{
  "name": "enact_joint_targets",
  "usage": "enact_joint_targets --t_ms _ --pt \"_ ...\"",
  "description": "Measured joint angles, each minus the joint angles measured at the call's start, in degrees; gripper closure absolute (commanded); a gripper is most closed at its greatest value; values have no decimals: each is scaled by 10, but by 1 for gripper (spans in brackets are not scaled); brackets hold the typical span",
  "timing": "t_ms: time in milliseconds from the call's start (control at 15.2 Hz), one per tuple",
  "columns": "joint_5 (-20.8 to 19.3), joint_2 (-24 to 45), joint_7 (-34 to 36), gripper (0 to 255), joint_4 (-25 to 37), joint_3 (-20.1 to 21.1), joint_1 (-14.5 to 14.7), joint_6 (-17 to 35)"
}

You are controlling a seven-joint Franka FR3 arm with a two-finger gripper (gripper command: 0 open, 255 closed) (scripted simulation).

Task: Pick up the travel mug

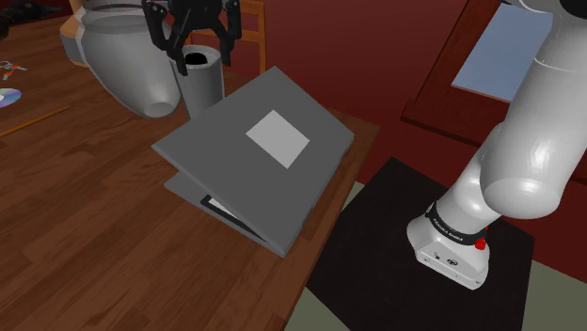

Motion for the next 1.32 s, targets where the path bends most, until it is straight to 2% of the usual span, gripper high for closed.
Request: enact_joint_targets --t_ms 396,1320 --pt "-1 3 0 255 12 0 0 -11" --pt "-33 67 16 255 206 3 36 -146"
